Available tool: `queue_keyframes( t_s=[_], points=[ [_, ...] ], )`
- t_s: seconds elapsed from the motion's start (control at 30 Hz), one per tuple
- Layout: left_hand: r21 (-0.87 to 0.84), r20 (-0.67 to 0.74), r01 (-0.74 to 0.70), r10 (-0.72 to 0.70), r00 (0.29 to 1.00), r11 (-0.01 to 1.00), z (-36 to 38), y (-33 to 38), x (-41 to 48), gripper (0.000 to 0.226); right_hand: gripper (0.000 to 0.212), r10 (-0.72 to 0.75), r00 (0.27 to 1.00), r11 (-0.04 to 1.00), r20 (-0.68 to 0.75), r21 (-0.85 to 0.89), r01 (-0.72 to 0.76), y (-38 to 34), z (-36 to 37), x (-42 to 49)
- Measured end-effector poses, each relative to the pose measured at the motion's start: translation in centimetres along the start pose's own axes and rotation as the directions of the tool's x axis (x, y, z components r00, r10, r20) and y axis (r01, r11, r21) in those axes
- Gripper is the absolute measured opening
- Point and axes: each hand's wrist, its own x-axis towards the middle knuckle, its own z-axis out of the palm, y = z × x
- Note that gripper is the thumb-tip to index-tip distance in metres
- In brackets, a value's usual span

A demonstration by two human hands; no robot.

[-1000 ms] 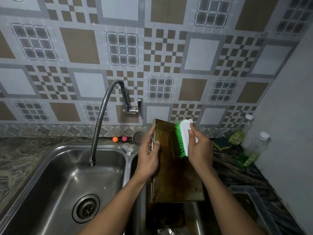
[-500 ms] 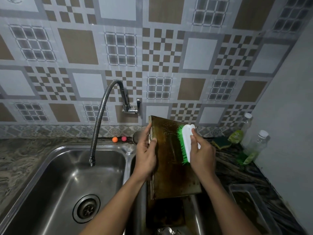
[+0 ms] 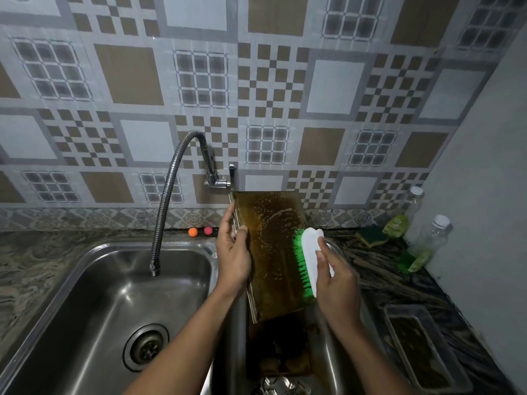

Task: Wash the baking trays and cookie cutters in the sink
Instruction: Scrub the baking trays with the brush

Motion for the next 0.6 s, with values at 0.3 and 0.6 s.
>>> queue_keyframes(
  t_s=[0.3,0.6],
  points=[
    [-0.004,-0.070,-0.016,0.016,0.997,1.000,1.2,1.2,0.8,0.049,0.038,-0.231,0.965,0.972,0.122,0.063,0.225,-3.5,1.1,-3.8],
    [-0.066,-0.062,0.070,-0.074,0.995,0.995,-0.1,0.6,1.3,0.050,0.035,-0.005,1.000,1.000,-0.001,-0.026,0.005,2.8,-2.6,-1.2]
  ],
)
